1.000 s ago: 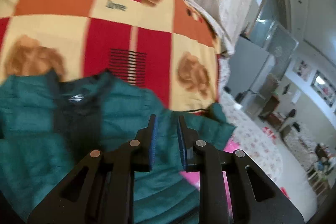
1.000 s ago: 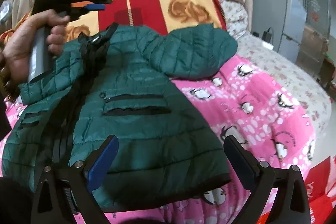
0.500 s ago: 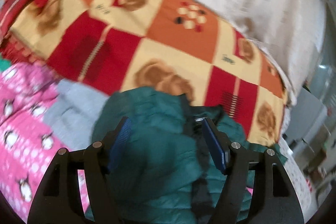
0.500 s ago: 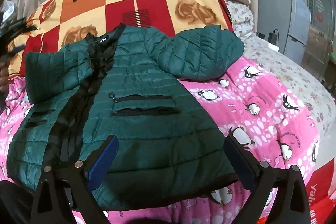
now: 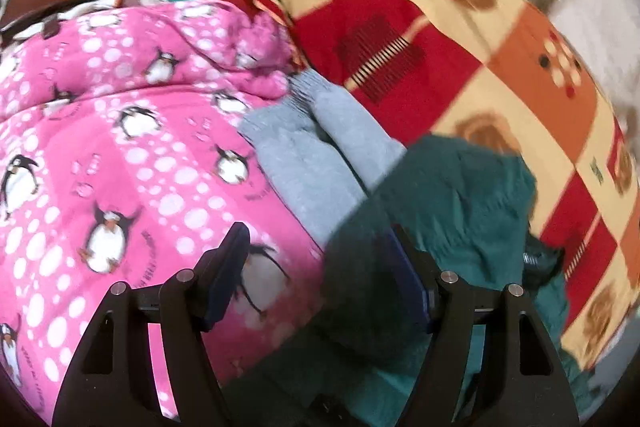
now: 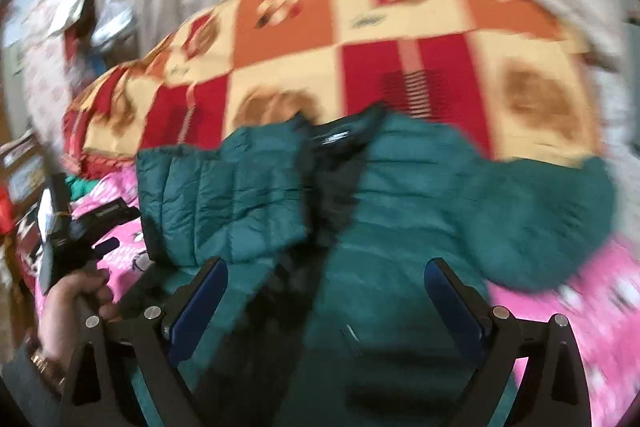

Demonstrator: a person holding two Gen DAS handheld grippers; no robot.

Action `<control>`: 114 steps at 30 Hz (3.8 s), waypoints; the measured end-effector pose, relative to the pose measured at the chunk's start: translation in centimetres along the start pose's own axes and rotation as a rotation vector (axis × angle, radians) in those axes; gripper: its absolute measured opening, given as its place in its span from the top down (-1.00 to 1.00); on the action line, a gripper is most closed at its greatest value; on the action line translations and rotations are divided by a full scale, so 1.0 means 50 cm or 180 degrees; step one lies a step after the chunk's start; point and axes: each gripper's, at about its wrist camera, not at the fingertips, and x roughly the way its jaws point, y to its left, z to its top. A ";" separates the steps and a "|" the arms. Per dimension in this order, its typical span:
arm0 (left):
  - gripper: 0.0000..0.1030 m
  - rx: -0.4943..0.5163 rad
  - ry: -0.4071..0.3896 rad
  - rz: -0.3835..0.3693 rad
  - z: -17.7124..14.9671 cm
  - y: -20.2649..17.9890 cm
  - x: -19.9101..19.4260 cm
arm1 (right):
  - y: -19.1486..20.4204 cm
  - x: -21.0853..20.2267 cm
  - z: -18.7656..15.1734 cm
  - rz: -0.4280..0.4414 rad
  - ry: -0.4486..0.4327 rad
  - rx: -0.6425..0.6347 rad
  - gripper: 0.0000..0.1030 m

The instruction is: Fold large clothes

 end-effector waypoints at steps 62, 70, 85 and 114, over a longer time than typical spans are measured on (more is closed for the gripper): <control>-0.43 0.1016 0.0965 -0.0347 -0.055 -0.207 0.188 | -0.241 0.245 -0.006 -0.0639 0.0873 0.0250 0.22; -0.43 0.1476 0.0526 -0.0704 -0.085 -0.196 -0.023 | -0.270 -0.052 -0.055 -0.0850 0.0603 0.0324 0.15; -0.43 0.2187 0.0362 -0.1425 -0.255 -0.249 -0.201 | -0.291 -0.367 -0.179 0.0407 -0.0312 0.1427 0.15; -0.43 0.1563 0.0379 -0.0329 -0.172 -0.178 -0.071 | -0.943 -0.069 -0.003 -0.0815 -0.0162 0.2983 -0.15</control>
